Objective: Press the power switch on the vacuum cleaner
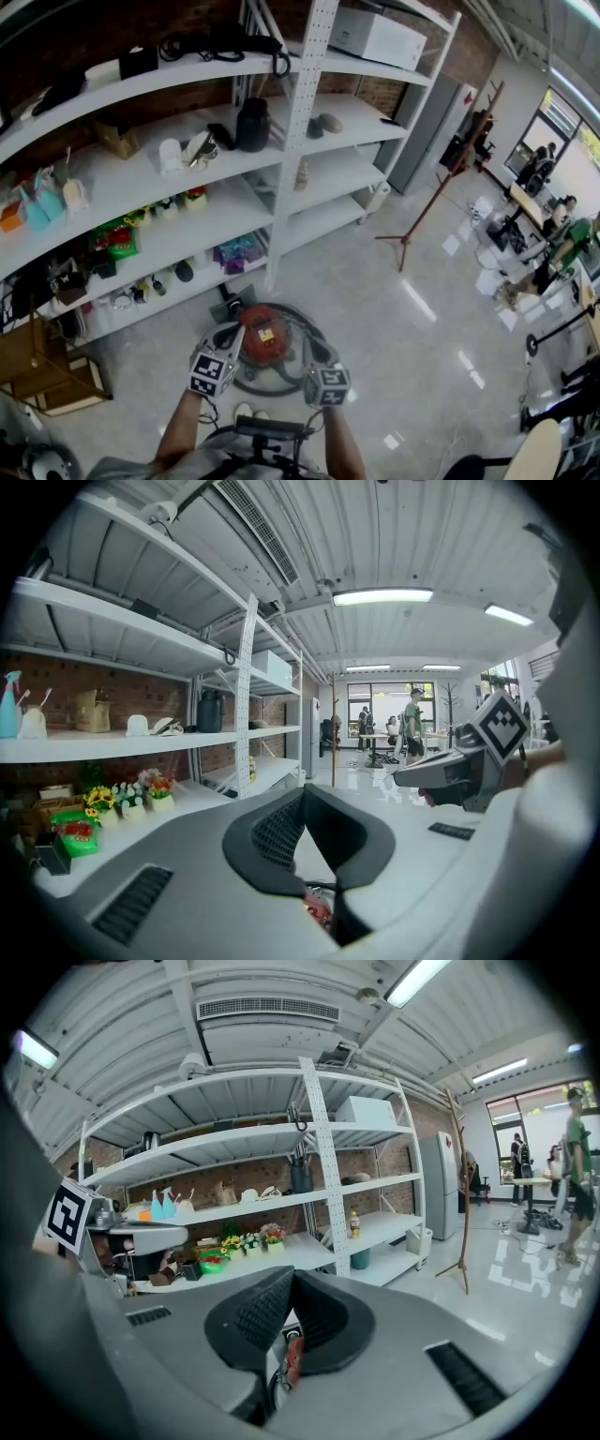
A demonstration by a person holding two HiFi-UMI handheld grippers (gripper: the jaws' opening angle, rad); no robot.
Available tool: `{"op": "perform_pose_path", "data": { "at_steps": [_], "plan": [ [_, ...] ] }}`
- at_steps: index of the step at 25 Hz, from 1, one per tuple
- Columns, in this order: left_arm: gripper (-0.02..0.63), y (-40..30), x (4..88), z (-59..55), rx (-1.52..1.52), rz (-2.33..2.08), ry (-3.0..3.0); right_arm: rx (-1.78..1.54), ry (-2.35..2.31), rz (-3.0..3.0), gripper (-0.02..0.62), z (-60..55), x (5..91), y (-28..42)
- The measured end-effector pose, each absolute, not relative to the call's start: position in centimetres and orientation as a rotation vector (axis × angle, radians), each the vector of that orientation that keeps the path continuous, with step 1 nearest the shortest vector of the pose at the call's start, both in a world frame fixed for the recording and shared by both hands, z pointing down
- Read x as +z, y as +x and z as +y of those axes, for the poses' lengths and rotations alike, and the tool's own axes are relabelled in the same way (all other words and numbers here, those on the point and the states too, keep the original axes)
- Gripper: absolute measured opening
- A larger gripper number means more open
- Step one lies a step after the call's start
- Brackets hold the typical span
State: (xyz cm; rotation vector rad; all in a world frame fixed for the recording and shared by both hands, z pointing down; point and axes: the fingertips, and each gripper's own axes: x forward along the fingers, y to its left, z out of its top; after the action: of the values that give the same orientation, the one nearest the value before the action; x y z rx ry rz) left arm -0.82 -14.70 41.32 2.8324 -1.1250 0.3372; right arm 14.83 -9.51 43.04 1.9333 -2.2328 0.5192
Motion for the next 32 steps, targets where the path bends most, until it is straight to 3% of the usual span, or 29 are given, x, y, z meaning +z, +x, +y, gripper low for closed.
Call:
{"op": "perform_pose_path", "data": {
  "at_steps": [32],
  "plan": [
    [0.008,-3.6,36.3,-11.2,0.242,-1.179,2.907,0.357,2.032,-2.267,0.011,-3.9,37.4,13.5]
  ]
}}
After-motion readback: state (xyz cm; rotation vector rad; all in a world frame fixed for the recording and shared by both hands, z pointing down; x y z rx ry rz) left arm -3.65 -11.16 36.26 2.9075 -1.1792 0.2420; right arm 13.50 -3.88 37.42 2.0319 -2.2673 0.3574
